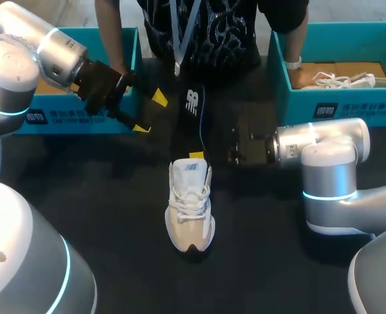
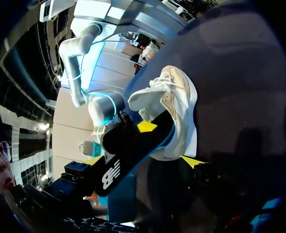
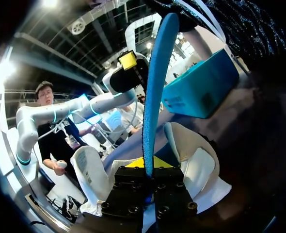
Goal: Take the shoe out of the shoebox, open the shoe tongue, remove and reinsert the insole, then place the shoe into the shoebox
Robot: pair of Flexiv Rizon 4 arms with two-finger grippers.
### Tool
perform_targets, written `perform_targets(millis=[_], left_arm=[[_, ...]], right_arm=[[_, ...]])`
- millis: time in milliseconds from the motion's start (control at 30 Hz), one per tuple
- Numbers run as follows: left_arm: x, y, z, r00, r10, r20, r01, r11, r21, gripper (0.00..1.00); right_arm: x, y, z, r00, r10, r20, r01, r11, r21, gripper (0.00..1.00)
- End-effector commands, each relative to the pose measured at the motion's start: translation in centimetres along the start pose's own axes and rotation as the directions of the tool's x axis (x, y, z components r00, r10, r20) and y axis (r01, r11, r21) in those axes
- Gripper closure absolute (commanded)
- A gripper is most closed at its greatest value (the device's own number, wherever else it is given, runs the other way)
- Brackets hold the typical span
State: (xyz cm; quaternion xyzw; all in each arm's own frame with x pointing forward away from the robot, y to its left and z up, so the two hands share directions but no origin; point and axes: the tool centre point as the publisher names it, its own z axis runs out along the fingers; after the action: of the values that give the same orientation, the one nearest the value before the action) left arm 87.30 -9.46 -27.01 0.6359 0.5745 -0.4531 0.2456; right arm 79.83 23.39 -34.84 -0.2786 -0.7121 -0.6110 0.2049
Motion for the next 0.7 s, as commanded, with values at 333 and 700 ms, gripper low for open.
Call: perform_targets(millis=[333,700], left_arm=[[0.1,0.2,0.2,1.000,0.000,0.003,0.000,1.000,0.007,0.00],[0.1,0.5,0.4,1.000,0.001,0.002,-0.001,1.000,0.016,0.00]], right_arm=[[0.1,-1.8,0.2,0.999,0.040,-0.020,-0.039,0.998,0.039,1.00],[0.8,-2.1,0.8,0.999,0.049,-0.023,-0.048,0.998,0.044,1.00]])
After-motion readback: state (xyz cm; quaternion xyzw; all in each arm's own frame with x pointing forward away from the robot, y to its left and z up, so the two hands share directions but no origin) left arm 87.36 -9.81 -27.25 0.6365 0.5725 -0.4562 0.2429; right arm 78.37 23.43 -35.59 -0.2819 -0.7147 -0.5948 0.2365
